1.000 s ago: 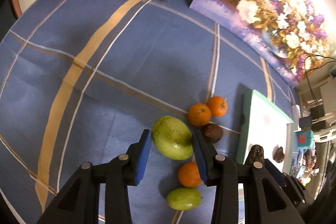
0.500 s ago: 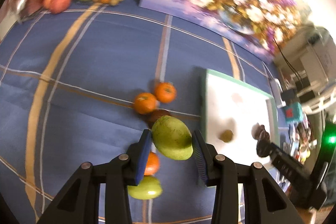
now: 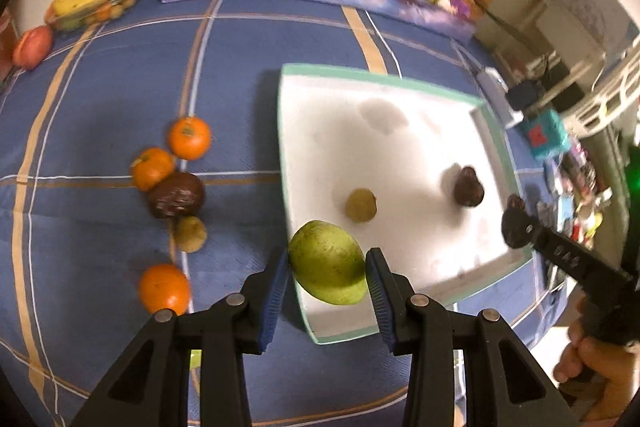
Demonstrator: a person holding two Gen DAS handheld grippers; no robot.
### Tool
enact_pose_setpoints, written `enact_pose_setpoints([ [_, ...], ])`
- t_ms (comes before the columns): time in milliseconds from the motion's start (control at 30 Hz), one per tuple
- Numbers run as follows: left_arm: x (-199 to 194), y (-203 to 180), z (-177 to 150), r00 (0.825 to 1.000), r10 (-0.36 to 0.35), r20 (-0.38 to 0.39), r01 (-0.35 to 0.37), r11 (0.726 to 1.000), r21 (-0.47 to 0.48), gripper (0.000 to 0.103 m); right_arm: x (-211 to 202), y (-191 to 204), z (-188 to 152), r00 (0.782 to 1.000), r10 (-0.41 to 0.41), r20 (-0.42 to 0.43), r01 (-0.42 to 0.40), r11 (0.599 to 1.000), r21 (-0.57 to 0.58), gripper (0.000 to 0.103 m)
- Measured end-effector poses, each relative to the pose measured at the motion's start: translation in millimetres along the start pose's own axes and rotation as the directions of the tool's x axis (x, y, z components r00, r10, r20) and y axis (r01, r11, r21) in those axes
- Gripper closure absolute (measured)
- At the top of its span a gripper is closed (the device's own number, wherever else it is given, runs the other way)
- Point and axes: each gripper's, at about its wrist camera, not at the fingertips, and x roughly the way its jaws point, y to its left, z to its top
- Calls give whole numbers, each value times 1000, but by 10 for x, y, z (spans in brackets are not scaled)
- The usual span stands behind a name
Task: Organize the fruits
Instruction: 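Carry the pear into the tray with the left tool while the right tool carries the date there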
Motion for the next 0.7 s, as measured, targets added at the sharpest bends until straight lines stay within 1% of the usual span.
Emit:
enact_pose_setpoints([
  [67,89,-52,-16,1000,19,-20,-18,1000,13,61,15,-25,-4,1000,2,-4,-2,1000,-4,64],
  [200,189,-94,-40,999,38,-37,-37,999,33,61,66,-52,-12,1000,-9,-14,9,1000,-8,64],
  [300,219,-118,-50,998,61,-30,-59,997,52,61,212,-55,-47,998,-17,-59,16,1000,-6,64],
  [467,199,-109,-50,998,64,-22,-63,996,56,61,410,-62,-116,993,-19,-116,19,1000,-5,64],
  [700,232,-138,-27,998,64,-20,-63,996,64,61,400,-67,-131,994,-23,-111,22,1000,-10,64],
])
